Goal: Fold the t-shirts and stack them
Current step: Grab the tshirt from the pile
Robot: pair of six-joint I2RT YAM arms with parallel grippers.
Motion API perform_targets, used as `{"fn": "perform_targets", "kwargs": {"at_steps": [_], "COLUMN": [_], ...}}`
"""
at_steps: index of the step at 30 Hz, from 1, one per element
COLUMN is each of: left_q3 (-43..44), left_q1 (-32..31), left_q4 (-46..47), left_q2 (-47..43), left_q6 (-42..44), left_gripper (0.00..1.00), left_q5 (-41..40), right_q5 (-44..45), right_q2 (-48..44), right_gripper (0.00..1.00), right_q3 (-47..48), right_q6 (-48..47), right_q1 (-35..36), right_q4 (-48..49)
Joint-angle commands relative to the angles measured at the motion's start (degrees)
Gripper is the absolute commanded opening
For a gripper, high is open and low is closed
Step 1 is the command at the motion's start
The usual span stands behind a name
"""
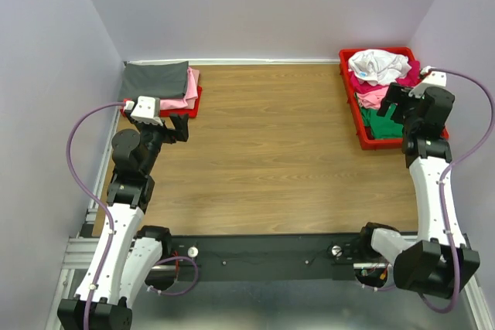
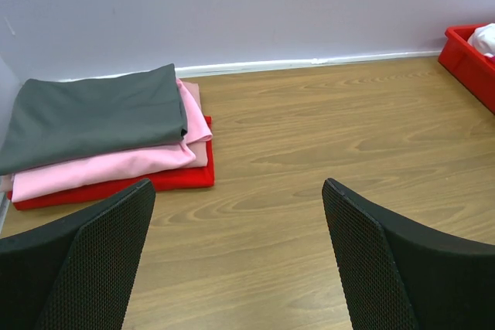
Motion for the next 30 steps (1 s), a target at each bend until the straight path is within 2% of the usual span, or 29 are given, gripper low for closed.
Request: {"fn": "perform_targets", "kwargs": {"at_steps": [1,6,9,13,18,24,26,30], "left_q3": [0.01,-0.16,-0.08,-0.08,-0.16,-0.16,-0.16,-0.42], "left_q1": [0.11,0.11,0.11,0.11,0.11,0.20,0.20,0.20], "left_q4": [1.43,1.52,1.52,1.52,1.52,1.61,1.61,1.96], "left_q2": [-0.88,-1.31,-1.41,-1.14,-1.14,-0.97,-0.97,-0.79], "left_q6": [-0.51,-0.60,-0.51,-0.51,-0.42,-0.16,-0.16,-0.33], "left_gripper": [0.96,0.96,0.96,0.96,0.96,0.96,0.96,0.96], "left_q5": [1.84,1.85,1.58,1.32,1.41,1.23,1.58,2.37], "right_q5": [0.96,-7.56,-11.34,-13.28,-17.32,-13.82,-10.67,-9.68], "right_q2": [4.26,11.11,14.02,22.72,33.88,45.47,46.90,50.93], "right_gripper": [1.00,1.00,1.00,0.99,0.93,0.82,0.80,0.80], "right_q3": [5.17,10.70,13.08,18.79,26.43,33.03,34.09,35.50], "right_q6": [-1.08,-6.61,-6.79,-5.92,-4.60,-4.07,-4.33,-5.21], "right_q1": [-0.32,-0.32,-0.41,-0.93,-3.66,-3.92,-3.92,-3.92], "right_q4": [-2.73,-5.72,-5.90,-6.25,-8.18,-12.13,-12.50,-12.76]}}
